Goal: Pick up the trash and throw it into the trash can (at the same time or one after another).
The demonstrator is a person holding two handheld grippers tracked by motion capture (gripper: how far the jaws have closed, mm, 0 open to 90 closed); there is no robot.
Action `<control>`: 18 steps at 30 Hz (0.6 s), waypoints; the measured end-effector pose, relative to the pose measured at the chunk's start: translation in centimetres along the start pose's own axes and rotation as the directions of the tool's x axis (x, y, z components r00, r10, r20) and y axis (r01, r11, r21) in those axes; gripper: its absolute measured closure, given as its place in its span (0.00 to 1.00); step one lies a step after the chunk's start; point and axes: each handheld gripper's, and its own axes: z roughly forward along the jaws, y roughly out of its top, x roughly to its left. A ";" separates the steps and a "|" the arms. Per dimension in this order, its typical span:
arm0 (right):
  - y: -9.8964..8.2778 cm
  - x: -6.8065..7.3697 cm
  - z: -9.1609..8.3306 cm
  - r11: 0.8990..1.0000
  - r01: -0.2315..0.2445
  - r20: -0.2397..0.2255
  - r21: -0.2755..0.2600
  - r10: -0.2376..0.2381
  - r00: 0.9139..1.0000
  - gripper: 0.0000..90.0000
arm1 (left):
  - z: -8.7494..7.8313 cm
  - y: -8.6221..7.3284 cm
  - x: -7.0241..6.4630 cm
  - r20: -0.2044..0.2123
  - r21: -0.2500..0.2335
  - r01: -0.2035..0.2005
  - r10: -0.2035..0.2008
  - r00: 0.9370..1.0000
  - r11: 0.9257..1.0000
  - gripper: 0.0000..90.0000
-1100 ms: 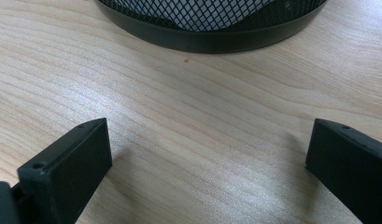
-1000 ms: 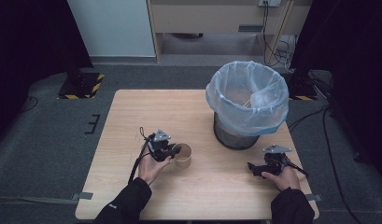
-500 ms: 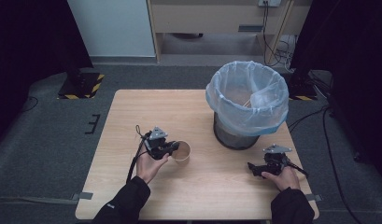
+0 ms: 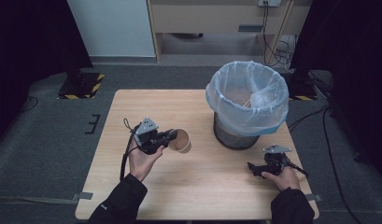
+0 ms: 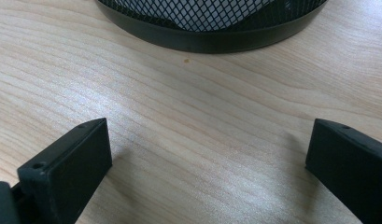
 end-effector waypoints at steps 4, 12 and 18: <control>0.0 0.0 0.0 1.000 0.000 0.000 0.000 0.000 1.000 0.01 | -0.8 0.9 -0.3 -0.001 -0.047 -0.008 0.008 1.000 0.999 0.90; 0.0 0.0 0.0 1.000 0.000 0.000 0.000 0.000 1.000 0.01 | -1.9 3.3 -1.2 0.008 -0.146 -0.035 0.036 0.999 0.989 0.90; 0.0 0.0 0.0 1.000 0.000 0.000 0.000 0.000 1.000 0.01 | -2.8 6.0 -1.9 0.007 -0.227 -0.048 0.051 0.999 0.973 0.90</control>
